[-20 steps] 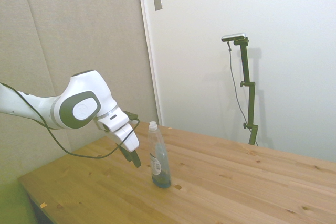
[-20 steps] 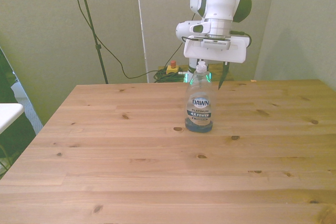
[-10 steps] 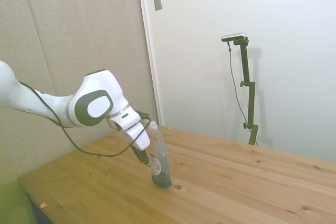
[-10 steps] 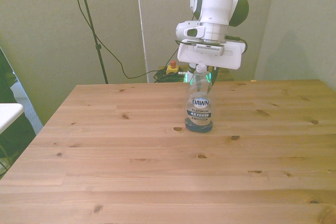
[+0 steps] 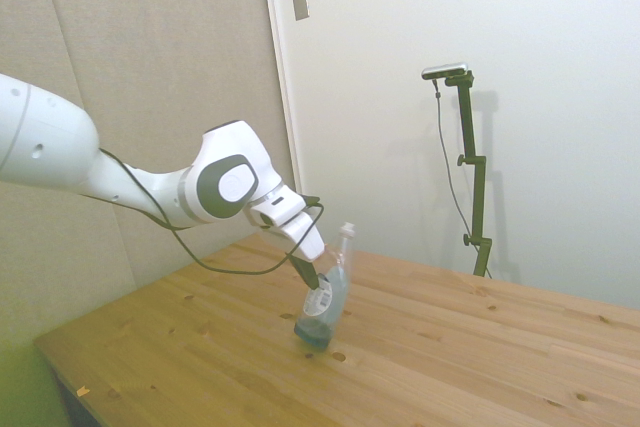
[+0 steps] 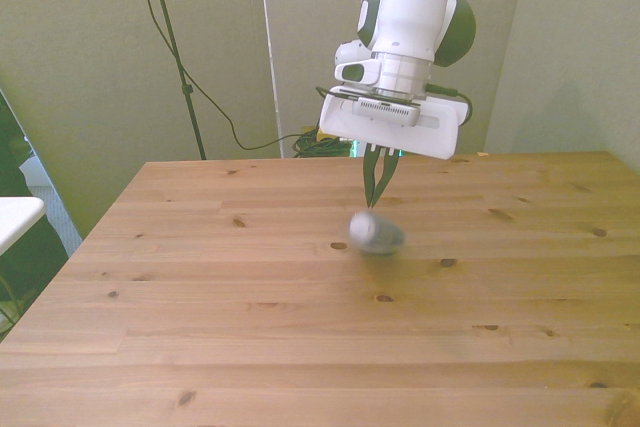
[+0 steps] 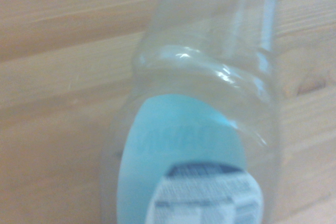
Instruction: Knock down the dish soap
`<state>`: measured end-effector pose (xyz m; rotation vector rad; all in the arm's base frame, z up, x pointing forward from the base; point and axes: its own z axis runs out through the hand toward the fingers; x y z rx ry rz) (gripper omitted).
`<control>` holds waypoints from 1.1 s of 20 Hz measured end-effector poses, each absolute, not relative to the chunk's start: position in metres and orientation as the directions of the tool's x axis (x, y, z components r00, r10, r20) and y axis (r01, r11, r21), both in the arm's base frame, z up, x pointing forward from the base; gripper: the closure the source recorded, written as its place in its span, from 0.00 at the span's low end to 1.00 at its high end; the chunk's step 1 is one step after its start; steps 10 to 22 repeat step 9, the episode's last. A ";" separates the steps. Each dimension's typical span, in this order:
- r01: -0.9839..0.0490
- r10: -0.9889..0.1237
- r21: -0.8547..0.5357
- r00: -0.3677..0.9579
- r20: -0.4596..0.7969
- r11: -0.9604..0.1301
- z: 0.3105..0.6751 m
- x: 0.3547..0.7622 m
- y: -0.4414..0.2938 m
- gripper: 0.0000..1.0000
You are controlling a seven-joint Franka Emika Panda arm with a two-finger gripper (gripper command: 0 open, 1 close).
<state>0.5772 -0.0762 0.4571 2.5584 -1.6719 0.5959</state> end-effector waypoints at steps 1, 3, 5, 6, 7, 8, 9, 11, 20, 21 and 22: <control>-0.889 -0.879 -0.191 0.340 0.335 -0.417 0.458 0.588 -0.082 1.00; -0.890 -0.881 -0.210 0.319 0.348 -0.405 0.462 0.606 -0.091 1.00; -0.889 -0.883 -0.231 0.297 0.364 -0.394 0.469 0.622 -0.100 1.00; -0.890 -0.883 -0.238 0.286 0.371 -0.389 0.471 0.628 -0.106 1.00; -0.891 -0.884 -0.245 0.275 0.379 -0.382 0.473 0.635 -0.112 1.00; -0.892 -0.884 -0.251 0.265 0.385 -0.376 0.473 0.642 -0.118 1.00; -0.893 -0.884 -0.255 0.255 0.392 -0.370 0.473 0.649 -0.124 1.00; -0.893 -0.884 -0.255 0.255 0.392 -0.370 0.473 0.649 -0.124 1.00; -0.893 -0.884 -0.255 0.255 0.392 -0.370 0.473 0.649 -0.124 1.00; -0.893 -0.884 -0.255 0.255 0.392 -0.370 0.473 0.649 -0.124 1.00; -0.893 -0.884 -0.255 0.255 0.392 -0.370 0.473 0.649 -0.124 1.00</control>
